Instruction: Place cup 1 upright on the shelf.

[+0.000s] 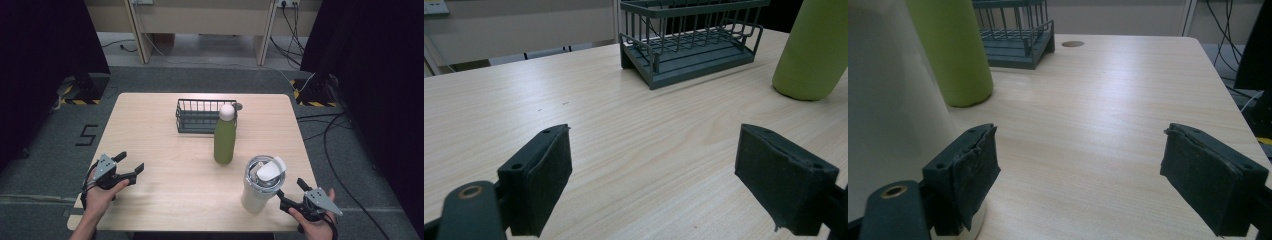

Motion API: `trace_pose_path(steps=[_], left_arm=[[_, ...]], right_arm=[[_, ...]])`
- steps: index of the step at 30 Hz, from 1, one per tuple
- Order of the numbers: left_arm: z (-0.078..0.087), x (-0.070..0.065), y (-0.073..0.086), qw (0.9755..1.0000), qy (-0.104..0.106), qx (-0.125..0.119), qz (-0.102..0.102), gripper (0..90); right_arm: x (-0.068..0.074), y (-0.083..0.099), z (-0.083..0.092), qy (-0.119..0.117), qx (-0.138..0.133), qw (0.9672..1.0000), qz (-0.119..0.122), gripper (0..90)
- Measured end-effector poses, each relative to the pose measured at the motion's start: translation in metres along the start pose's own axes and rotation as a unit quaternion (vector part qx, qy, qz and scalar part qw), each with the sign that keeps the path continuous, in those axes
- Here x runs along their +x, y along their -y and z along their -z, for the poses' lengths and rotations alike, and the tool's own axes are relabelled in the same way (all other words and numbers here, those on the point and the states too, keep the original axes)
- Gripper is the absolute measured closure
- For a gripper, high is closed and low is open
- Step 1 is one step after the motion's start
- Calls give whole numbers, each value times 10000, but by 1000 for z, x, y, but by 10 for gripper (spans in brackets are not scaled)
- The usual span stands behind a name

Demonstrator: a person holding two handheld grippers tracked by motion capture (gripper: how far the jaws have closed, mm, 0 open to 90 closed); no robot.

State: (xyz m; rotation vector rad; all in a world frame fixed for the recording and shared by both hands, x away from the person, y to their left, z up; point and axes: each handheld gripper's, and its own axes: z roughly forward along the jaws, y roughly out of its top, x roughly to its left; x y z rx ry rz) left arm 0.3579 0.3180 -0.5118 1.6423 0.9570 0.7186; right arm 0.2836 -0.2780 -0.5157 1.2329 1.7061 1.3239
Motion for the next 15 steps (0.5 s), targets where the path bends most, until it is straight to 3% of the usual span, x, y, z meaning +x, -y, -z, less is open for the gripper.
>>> trace_pose_path(steps=[5, 15], left_arm=[[0, 0, 2, 10000, -53, 7, -2, 147], [-4, -8, -4, 9999, 90, -54, -105, 148]], right_arm=[[4, 0, 3, -125, 19, 9999, 94, 146], [-1, -7, 2, -120, -52, 9999, 92, 145]])
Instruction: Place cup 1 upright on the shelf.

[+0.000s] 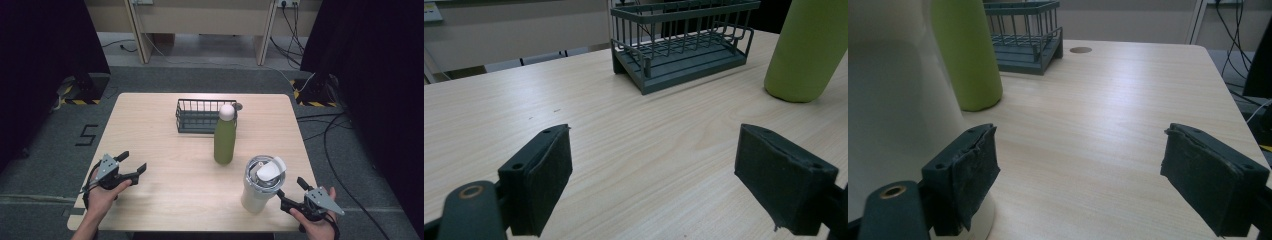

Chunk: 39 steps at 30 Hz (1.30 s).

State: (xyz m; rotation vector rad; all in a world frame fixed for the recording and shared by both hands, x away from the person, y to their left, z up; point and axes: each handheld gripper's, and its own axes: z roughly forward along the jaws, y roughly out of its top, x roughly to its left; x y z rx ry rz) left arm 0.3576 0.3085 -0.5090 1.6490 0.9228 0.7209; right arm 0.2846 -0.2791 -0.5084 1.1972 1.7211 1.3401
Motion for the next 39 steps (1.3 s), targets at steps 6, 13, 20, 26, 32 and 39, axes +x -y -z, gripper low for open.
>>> trace_pose_path(steps=[6, 13, 20, 26, 32, 39], left_arm=[[-1, 0, 2, 10000, -15, 42, 9, 148], [-1, 0, 1, 10000, -39, 14, 34, 148], [-3, 0, 2, 10000, 3, 34, 50, 148], [-3, 1, 2, 9999, 24, 25, 98, 148], [-4, 0, 2, 9999, 41, 35, 106, 148], [-4, 0, 2, 9999, 68, 44, 113, 148]], right_arm=[[5, -1, 7, -214, 6, 9997, 119, 145], [15, 4, 17, -656, 130, 9973, 308, 68], [28, 6, 21, -1060, 150, 9926, 576, 1], [40, 2, 12, -1200, 27, 9909, 612, 1], [49, -1, 1, -1378, -40, 9884, 641, 1], [58, -7, -15, -1508, -129, 9862, 670, 2]])
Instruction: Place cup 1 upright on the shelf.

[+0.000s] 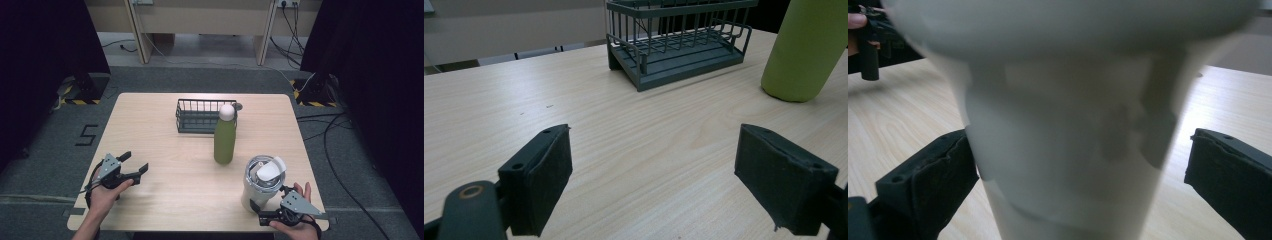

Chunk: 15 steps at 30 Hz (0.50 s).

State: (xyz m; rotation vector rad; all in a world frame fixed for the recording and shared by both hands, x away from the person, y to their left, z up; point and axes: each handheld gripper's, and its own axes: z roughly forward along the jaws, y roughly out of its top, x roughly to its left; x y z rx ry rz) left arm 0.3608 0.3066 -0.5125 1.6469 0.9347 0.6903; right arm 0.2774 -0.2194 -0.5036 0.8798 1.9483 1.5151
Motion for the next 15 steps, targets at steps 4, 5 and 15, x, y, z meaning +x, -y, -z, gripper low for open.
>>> trace_pose_path(steps=[4, 5, 15], left_arm=[[0, 0, 0, 10000, 18, -3, 2, 149], [0, 0, 0, 10000, 18, -3, 2, 149], [-2, -1, 1, 10000, 72, 36, -11, 153]], right_arm=[[1, -2, -9, -24, -27, 10000, 6, 3], [1, -2, -10, -21, -42, 10000, 0, 8], [4, -1, -15, 11, -68, 10000, 11, 104]])
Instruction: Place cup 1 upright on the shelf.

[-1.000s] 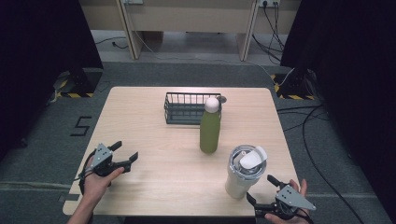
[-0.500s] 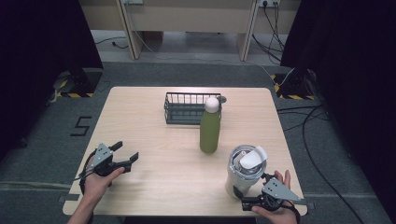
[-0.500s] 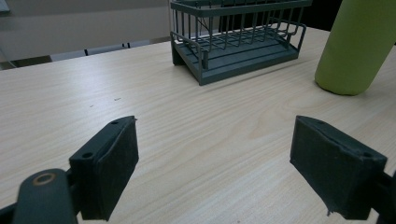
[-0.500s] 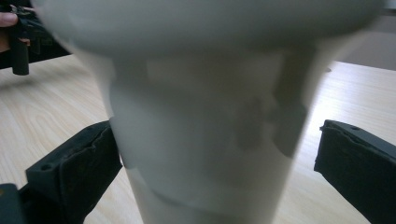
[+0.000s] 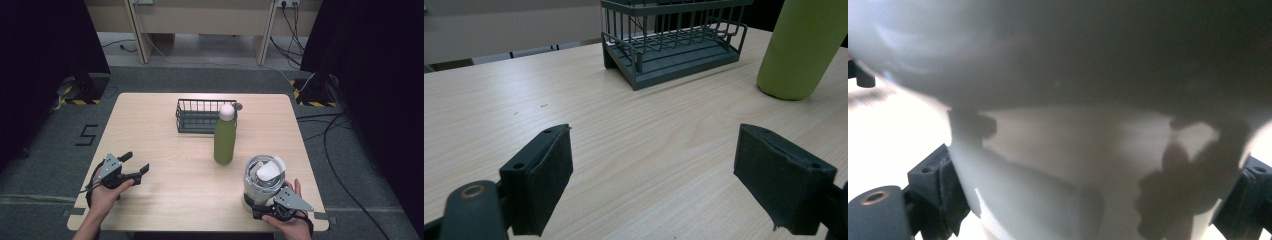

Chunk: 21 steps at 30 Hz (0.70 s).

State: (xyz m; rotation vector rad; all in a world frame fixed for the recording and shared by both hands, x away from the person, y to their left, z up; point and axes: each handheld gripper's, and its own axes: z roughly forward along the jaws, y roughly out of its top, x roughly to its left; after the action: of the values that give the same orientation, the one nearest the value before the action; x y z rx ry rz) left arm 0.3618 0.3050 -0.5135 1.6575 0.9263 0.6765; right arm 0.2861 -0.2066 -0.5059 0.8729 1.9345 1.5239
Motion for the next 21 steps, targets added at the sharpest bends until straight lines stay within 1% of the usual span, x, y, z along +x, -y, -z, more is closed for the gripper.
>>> trace_pose_path(steps=[10, 16, 21], left_arm=[[0, 1, 1, 10000, -1, 25, 13, 154], [-1, 1, 1, 10000, 1, 28, 29, 154], [0, 1, 2, 10000, -3, 21, 43, 154]], right_arm=[[0, -2, 1, 14, 35, 10000, -11, 108], [1, -4, 1, 54, 101, 9999, -19, 108], [1, -6, 0, 48, 108, 9999, -70, 108]])
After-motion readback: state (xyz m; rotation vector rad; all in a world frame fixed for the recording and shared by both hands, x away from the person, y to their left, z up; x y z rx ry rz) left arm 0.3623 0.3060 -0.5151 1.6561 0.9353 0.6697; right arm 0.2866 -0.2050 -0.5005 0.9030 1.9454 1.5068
